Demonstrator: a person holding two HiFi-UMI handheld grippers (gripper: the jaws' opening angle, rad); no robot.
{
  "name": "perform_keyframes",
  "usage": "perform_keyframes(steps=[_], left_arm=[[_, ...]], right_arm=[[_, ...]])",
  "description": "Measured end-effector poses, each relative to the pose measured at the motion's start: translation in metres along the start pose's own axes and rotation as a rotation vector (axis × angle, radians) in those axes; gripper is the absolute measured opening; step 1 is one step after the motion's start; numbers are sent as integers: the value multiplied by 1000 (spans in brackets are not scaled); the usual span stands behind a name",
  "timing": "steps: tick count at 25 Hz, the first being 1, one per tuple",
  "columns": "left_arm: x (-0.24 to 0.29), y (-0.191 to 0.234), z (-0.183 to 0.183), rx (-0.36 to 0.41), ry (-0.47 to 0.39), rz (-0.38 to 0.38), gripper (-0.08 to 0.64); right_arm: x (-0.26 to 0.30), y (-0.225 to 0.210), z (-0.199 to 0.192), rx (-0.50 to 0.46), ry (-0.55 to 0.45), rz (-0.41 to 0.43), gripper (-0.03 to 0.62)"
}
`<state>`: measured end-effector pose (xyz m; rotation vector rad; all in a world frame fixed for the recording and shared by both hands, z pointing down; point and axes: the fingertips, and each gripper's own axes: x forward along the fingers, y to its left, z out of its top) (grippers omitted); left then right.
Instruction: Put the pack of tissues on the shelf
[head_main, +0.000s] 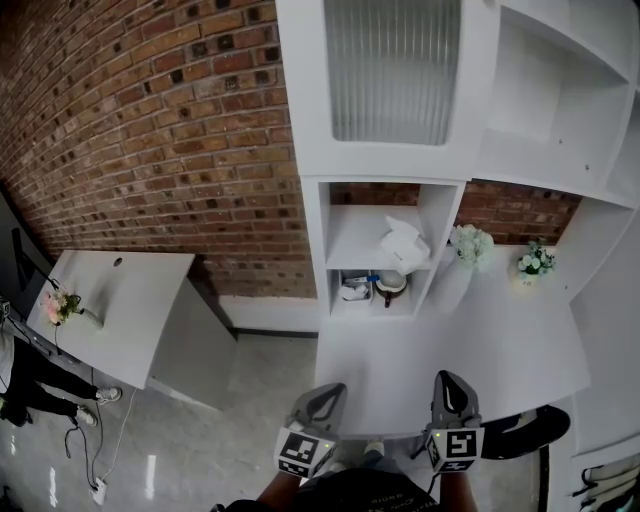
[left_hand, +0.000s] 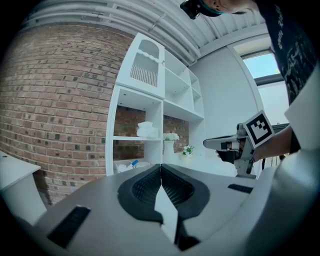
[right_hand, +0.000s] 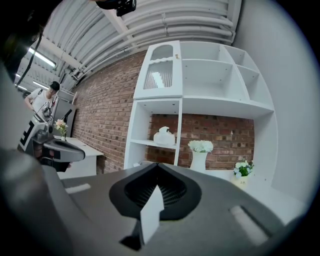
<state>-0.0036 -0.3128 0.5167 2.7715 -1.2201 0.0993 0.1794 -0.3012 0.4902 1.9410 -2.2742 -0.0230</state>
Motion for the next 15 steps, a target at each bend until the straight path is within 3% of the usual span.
perform_keyframes(steps=[8, 15], left_arm=[[4, -3, 3, 18, 0, -12, 11], [12, 0, -7, 79, 22, -17, 11]], right_arm=[[-3, 3, -9, 11, 44, 14, 5], [-6, 2, -14, -3, 53, 21, 4]])
